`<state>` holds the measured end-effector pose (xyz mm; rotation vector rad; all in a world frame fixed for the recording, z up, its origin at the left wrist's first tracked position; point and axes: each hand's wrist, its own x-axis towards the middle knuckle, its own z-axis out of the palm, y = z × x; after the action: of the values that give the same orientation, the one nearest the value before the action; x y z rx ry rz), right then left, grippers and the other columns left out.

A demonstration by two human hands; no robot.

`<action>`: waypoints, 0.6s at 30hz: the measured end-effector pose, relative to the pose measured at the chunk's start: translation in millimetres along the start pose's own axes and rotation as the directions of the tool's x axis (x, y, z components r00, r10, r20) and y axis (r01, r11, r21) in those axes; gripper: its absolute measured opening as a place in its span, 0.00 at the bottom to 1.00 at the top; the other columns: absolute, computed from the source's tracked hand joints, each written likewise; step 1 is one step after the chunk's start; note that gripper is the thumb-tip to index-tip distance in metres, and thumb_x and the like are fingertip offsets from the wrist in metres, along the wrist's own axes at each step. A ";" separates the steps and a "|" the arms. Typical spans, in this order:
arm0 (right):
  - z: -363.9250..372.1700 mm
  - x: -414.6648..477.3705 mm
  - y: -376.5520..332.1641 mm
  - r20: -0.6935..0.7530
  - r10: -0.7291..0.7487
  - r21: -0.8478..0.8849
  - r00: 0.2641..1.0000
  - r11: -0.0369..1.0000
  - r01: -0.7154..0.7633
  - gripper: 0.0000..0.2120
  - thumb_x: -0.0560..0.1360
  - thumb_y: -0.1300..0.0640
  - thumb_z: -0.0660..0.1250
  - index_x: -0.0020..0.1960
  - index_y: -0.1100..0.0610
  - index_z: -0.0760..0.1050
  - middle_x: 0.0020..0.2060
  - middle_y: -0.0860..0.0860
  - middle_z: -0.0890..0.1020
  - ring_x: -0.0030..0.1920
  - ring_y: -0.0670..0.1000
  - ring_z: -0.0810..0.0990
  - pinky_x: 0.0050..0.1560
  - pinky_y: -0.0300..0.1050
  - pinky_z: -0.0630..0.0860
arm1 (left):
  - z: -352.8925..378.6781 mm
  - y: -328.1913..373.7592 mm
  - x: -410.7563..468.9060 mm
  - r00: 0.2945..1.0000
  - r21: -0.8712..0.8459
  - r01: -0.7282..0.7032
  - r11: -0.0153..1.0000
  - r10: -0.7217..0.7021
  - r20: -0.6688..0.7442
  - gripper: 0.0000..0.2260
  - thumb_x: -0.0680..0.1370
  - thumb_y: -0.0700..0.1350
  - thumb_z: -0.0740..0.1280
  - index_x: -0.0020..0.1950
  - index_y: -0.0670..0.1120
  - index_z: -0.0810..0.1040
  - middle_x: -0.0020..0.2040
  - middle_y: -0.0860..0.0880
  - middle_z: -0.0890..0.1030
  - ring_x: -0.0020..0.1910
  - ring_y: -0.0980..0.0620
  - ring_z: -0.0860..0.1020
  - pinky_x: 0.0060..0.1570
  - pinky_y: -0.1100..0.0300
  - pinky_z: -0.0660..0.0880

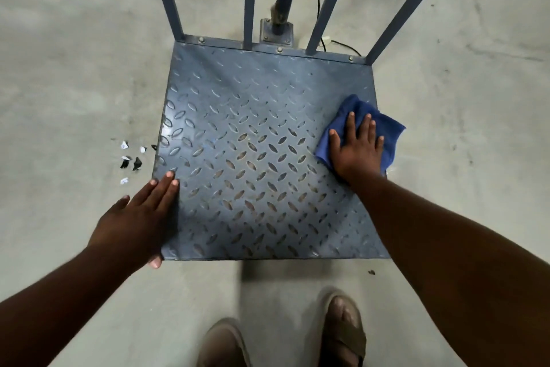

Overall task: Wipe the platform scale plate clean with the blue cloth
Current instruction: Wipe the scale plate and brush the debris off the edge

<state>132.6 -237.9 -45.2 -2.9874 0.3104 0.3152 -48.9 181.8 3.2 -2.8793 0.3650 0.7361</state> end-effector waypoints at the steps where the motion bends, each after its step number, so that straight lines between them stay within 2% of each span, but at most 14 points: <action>1: 2.6 -8.3 2.0 -0.016 0.004 -0.004 1.000 1.000 -0.004 0.36 0.83 0.33 0.42 0.85 0.49 0.43 0.84 0.57 0.45 0.84 0.58 0.43 0.82 0.62 0.42 | 7.4 -2.1 2.0 1.000 -0.002 0.005 1.000 -0.005 -0.009 0.79 0.45 0.60 0.88 0.86 0.40 0.50 0.87 0.41 0.50 0.82 0.40 0.66 0.62 0.42 0.80; 2: 4.9 -18.9 3.4 -0.019 0.014 -0.002 1.000 1.000 -0.014 0.36 0.83 0.33 0.42 0.85 0.49 0.43 0.84 0.57 0.45 0.84 0.58 0.44 0.82 0.62 0.42 | 8.9 -1.7 2.0 1.000 0.014 0.013 1.000 -0.013 0.014 0.78 0.48 0.61 0.88 0.86 0.40 0.47 0.87 0.41 0.47 0.83 0.40 0.64 0.64 0.42 0.79; 5: 11.4 -52.5 10.5 -0.015 0.038 -0.021 0.999 0.999 -0.039 0.36 0.83 0.33 0.41 0.85 0.50 0.42 0.84 0.58 0.45 0.84 0.59 0.45 0.82 0.61 0.42 | -9.2 7.9 1.7 0.998 0.008 0.011 1.000 -0.012 0.069 0.75 0.61 0.64 0.84 0.84 0.41 0.30 0.84 0.44 0.30 0.87 0.44 0.48 0.77 0.45 0.69; 8: 14.7 -74.2 14.3 -0.002 0.053 -0.035 0.999 0.998 -0.053 0.36 0.83 0.33 0.41 0.85 0.50 0.42 0.84 0.59 0.46 0.84 0.60 0.45 0.82 0.63 0.44 | -11.7 6.2 5.6 0.993 -0.028 0.008 1.000 -0.005 0.120 0.77 0.61 0.64 0.84 0.83 0.42 0.27 0.81 0.46 0.26 0.87 0.45 0.44 0.80 0.46 0.66; 14: -1.4 -59.9 18.0 -0.033 0.006 -0.018 0.999 1.000 -0.006 0.36 0.81 0.29 0.45 0.84 0.44 0.47 0.83 0.60 0.53 0.82 0.63 0.53 0.80 0.63 0.50 | -24.2 10.1 0.2 0.995 -0.084 -0.004 0.996 0.012 0.094 0.73 0.64 0.63 0.84 0.85 0.43 0.31 0.86 0.45 0.33 0.87 0.45 0.46 0.83 0.49 0.57; 16: -3.6 -35.3 15.4 -0.027 -0.018 -0.007 0.999 1.000 0.018 0.37 0.81 0.28 0.44 0.84 0.44 0.46 0.83 0.60 0.51 0.82 0.63 0.51 0.81 0.62 0.49 | -16.2 4.9 0.7 0.998 -0.073 -0.058 0.996 0.057 -0.013 0.74 0.58 0.61 0.87 0.86 0.43 0.39 0.87 0.43 0.42 0.86 0.42 0.56 0.79 0.44 0.66; 18: -6.4 -1.9 8.3 -0.014 -0.045 0.007 0.999 0.999 0.045 0.38 0.80 0.27 0.42 0.84 0.44 0.45 0.84 0.59 0.46 0.83 0.61 0.46 0.82 0.62 0.45 | -5.3 -2.2 3.5 0.993 -0.064 -0.094 0.994 0.088 -0.077 0.78 0.47 0.59 0.90 0.87 0.39 0.51 0.86 0.39 0.56 0.80 0.37 0.68 0.67 0.38 0.77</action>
<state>130.2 -246.5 -39.4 -2.9860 0.2450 0.2882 -43.0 182.1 6.3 -2.9768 0.4932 0.6689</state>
